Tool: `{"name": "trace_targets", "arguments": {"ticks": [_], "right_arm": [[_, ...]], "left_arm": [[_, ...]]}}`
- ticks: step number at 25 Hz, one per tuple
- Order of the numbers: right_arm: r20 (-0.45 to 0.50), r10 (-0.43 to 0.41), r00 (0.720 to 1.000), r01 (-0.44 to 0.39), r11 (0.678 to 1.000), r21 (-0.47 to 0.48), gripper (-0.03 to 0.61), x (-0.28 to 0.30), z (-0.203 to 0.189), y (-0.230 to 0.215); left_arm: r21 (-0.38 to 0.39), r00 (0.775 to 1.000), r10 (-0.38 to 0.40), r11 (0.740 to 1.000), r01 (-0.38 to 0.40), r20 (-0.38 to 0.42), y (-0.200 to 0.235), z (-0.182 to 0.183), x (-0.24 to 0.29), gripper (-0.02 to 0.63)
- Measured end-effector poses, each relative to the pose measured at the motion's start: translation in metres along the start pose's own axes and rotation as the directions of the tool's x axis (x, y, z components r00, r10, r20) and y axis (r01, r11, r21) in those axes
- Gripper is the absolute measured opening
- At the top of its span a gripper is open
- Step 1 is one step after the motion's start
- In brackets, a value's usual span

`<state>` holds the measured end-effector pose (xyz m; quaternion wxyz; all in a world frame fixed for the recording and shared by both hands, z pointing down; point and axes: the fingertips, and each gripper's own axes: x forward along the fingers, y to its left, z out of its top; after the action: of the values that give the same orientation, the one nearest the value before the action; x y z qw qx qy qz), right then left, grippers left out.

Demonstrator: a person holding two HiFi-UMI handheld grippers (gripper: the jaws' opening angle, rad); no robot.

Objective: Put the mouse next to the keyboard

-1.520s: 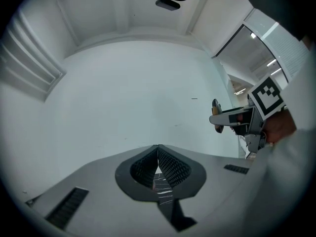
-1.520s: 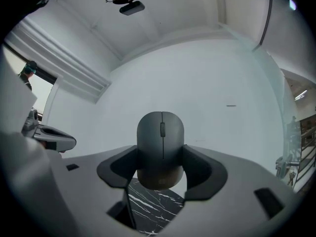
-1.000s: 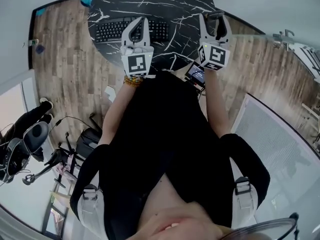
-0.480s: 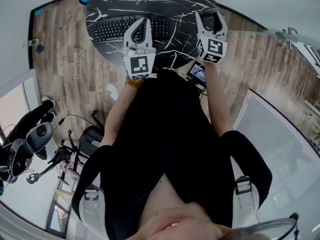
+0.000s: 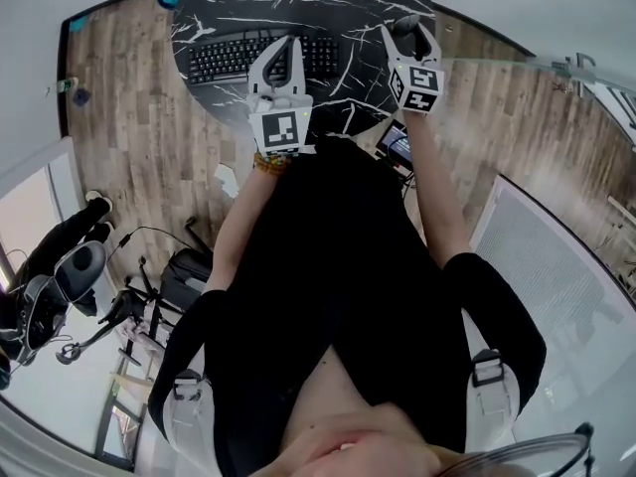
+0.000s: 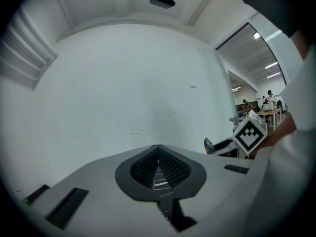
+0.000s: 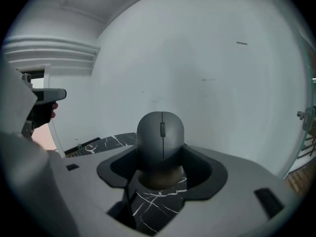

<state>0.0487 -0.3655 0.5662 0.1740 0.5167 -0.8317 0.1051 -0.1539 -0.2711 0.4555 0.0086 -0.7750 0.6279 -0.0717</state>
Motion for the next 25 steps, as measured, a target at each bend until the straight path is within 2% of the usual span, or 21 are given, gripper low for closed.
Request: {"name": "trace_targets", "arguments": {"ticks": [9, 25], "right_arm": [[-0.135, 0.031, 0.990, -0.026, 0.999, 0.038, 0.276, 0.029, -0.062, 0.012], [-0.307, 0.051, 0.950, -0.021, 0.995, 0.099, 0.276, 0.056, -0.131, 0.040]], "left_arm": [[0.001, 0.999, 0.010, 1.000, -0.010, -0.032, 0.005, -0.013, -0.005, 0.014], [0.010, 0.998, 0.017, 1.000, -0.017, -0.062, 0.011, -0.024, -0.008, 0.014]]}}
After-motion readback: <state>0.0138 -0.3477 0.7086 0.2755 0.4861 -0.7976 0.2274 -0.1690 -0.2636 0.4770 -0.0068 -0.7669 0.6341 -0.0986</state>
